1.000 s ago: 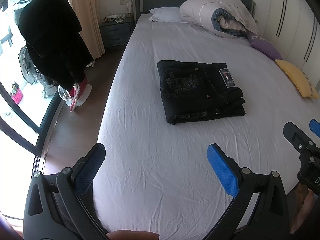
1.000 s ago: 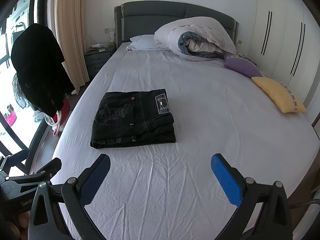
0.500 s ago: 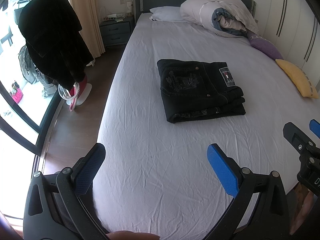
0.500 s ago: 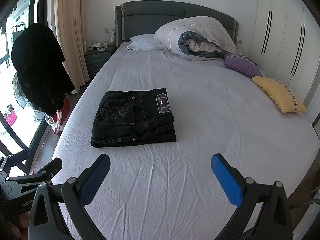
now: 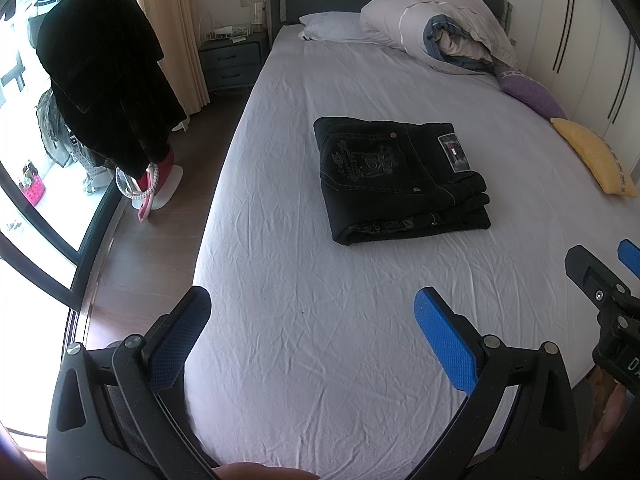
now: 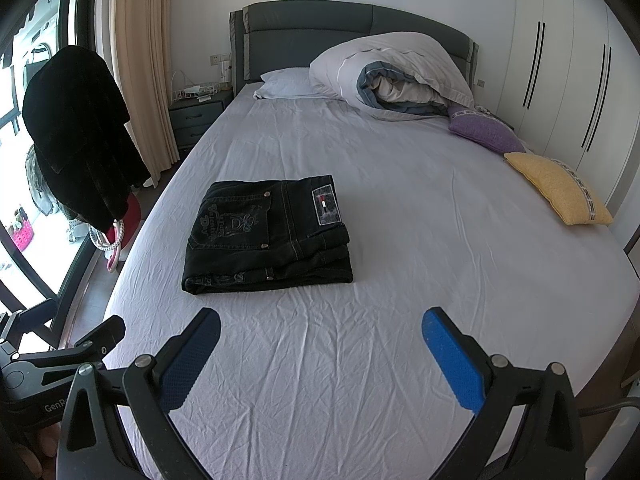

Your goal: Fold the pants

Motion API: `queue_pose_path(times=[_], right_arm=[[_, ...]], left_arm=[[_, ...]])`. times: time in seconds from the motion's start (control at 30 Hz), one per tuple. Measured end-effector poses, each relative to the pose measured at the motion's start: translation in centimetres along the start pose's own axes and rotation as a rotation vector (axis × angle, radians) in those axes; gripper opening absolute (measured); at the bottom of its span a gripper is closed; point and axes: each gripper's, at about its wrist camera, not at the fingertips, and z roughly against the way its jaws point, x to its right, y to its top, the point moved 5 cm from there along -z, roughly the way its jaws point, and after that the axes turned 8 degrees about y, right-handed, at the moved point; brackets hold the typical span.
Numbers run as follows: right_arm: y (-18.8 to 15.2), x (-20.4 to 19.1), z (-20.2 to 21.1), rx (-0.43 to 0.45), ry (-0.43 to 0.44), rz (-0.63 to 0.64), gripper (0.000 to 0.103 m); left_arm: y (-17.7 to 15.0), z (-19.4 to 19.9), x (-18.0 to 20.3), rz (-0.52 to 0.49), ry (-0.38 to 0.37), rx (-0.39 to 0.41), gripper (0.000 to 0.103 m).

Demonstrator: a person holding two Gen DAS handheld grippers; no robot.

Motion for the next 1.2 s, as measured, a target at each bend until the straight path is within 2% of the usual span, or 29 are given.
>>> queue_pose_path(times=[1.2], right_arm=[[-0.18, -0.12, -0.01, -0.007, 0.001, 0.002, 0.103]], left_arm=[[-0.17, -0.49, -0.58, -0.008, -0.015, -0.028, 0.103]])
